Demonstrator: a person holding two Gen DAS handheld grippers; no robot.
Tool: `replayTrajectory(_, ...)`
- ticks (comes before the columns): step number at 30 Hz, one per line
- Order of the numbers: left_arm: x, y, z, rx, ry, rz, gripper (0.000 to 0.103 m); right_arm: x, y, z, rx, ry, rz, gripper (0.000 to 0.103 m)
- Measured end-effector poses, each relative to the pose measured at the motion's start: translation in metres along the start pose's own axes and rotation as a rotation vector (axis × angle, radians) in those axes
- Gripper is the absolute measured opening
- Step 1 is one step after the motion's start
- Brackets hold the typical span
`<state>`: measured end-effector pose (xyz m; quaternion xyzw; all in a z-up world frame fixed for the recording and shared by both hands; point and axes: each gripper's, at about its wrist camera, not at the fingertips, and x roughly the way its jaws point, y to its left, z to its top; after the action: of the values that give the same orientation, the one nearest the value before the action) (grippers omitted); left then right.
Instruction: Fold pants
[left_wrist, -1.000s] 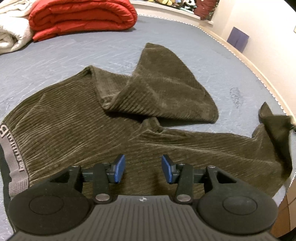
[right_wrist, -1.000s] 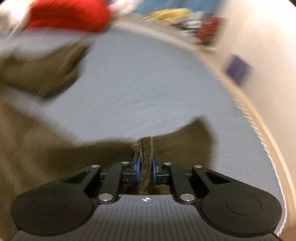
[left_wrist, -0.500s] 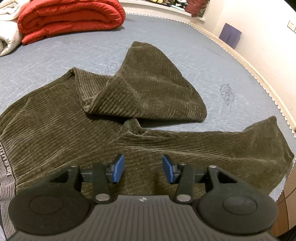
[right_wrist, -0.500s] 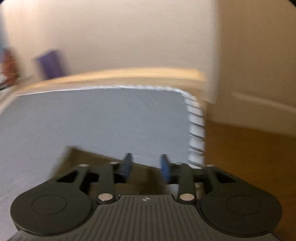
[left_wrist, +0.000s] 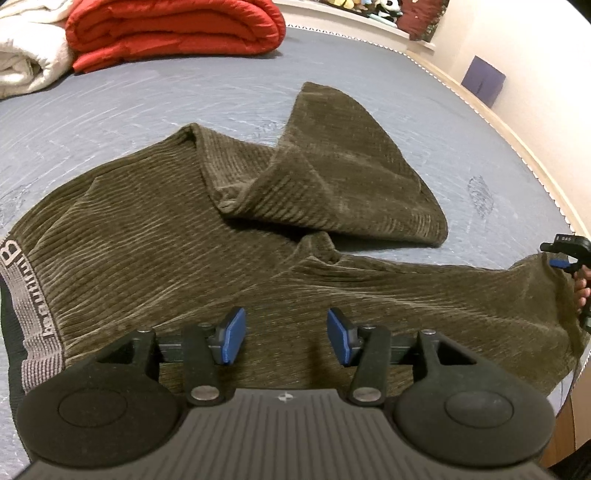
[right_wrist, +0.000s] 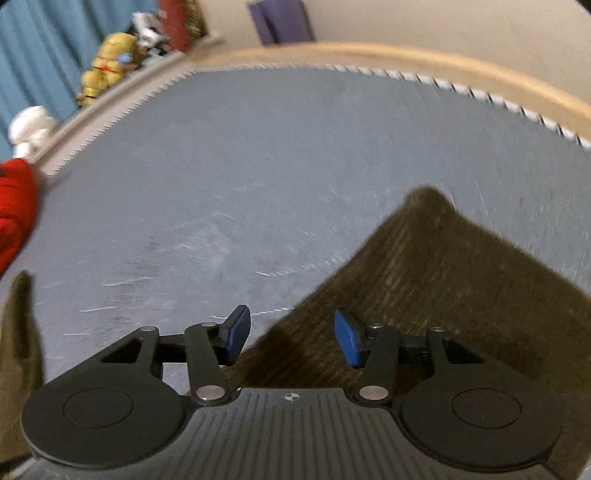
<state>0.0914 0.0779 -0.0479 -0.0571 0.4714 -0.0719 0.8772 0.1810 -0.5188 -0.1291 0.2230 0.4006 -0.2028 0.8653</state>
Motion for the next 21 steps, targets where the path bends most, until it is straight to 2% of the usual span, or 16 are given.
replayTrajectory(1, -0.001, 0.003, 0.000, -0.004, -0.001, 0.000, 0.054, 0.002, 0.006, 0.001, -0.035, -0.019, -0.039, 0.046)
replayTrajectory(3, -0.002, 0.007, 0.001, -0.010, -0.002, -0.002, 0.055, 0.007, 0.020, -0.001, -0.107, -0.026, -0.161, 0.016)
replayTrajectory(6, -0.002, 0.012, 0.003, -0.017, -0.003, -0.002, 0.055, 0.014, 0.038, -0.001, -0.156, -0.050, -0.250, 0.007)
replayTrajectory(8, -0.002, 0.013, 0.003, -0.018, -0.002, -0.001, 0.055, 0.013, 0.039, 0.001, -0.130, -0.087, -0.266, 0.005)
replayTrajectory(11, -0.001, 0.015, 0.002, -0.011, 0.001, 0.000, 0.055, -0.013, 0.029, 0.018, -0.032, -0.243, -0.257, 0.005)
replayTrajectory(14, 0.001, 0.018, 0.000, -0.001, 0.010, -0.006, 0.055, -0.011, 0.028, 0.031, -0.045, -0.242, -0.183, 0.005)
replayTrajectory(17, 0.004, 0.022, -0.004, 0.009, 0.029, -0.003, 0.055, 0.010, 0.021, 0.030, -0.034, -0.123, -0.158, 0.010)
replayTrajectory(19, 0.007, 0.027, -0.008, 0.014, 0.044, 0.002, 0.055, 0.010, 0.013, 0.027, -0.034, -0.116, -0.161, 0.024)
replayTrajectory(20, 0.010, 0.031, -0.011, 0.012, 0.055, 0.004, 0.055, 0.006, 0.008, 0.027, -0.031, -0.129, -0.173, 0.041)
replayTrajectory(21, 0.012, 0.035, -0.013, 0.008, 0.067, 0.003, 0.055, 0.001, 0.003, 0.028, -0.021, -0.145, -0.177, 0.049)
